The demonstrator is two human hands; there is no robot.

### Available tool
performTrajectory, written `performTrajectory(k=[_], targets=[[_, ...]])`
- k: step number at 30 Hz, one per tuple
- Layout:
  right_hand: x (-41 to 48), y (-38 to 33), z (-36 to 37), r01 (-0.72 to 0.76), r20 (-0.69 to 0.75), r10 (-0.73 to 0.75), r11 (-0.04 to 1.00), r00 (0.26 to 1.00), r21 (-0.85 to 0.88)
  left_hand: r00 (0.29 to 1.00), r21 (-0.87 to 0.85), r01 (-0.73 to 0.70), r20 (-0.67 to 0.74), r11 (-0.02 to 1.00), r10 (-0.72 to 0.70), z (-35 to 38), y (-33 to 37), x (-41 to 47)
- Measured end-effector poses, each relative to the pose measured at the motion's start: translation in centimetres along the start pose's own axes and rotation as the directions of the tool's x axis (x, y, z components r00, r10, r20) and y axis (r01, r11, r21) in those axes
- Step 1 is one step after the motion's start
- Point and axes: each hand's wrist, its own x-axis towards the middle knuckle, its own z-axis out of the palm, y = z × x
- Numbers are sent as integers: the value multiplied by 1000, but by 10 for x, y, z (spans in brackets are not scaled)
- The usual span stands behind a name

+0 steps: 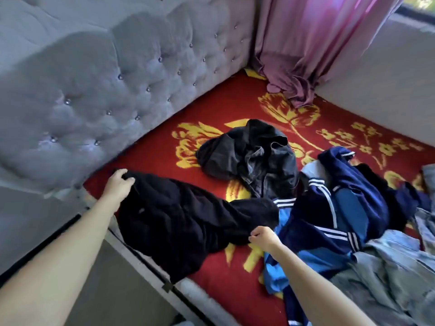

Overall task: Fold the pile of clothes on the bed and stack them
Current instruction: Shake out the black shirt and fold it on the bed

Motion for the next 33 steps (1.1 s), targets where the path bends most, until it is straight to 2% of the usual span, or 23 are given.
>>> performTrajectory(k=[4,6,8,10,14,16,18,20,22,23,24,26,28,30,31,32,33], targets=[[22,14,25,-107,34,108,994,994,-26,966,204,17,251,979,-69,58,-38,-21],[35,21,29,-165,-9,165,986,986,15,934,301,-52,353,952,-61,89,-46,-27],[51,26,29,-225,-64,230,971,971,76,898,416,-213,440,884,9,125,-52,-26],[68,31,27,-243,-102,260,958,960,153,838,494,-409,536,767,102,160,-50,-25],[105,48,29,-206,-189,283,916,940,344,671,484,-696,701,531,241,237,-36,-23],[120,61,30,-193,-178,323,837,930,512,594,459,-784,750,418,289,279,-27,-26],[129,69,28,-186,-116,358,703,926,686,530,449,-838,805,310,266,316,-22,-29],[132,73,24,-211,-24,380,565,925,798,519,487,-852,834,195,186,340,-25,-31],[130,66,18,-231,36,392,464,919,855,520,518,-853,835,64,181,348,-27,-29],[129,59,12,-214,38,378,434,925,875,524,520,-851,828,76,201,347,-26,-26],[126,47,3,-172,22,347,409,938,896,529,495,-848,814,191,239,343,-21,-21],[121,15,-29,-37,-42,225,338,973,940,569,342,-766,755,544,327,327,5,-5],[119,-19,-68,132,-142,28,226,990,965,701,79,-565,571,821,427,293,50,22],[117,-49,-106,285,-264,-142,152,954,946,857,-164,-372,317,914,406,243,86,61],[117,-61,-118,331,-300,-177,191,938,924,920,-262,-287,192,921,341,217,95,84],[118,-70,-124,347,-307,-177,272,935,898,964,-340,-211,83,917,253,192,95,107],[121,-74,-121,329,-293,-149,396,944,857,987,-345,-150,1,927,160,171,89,126]])
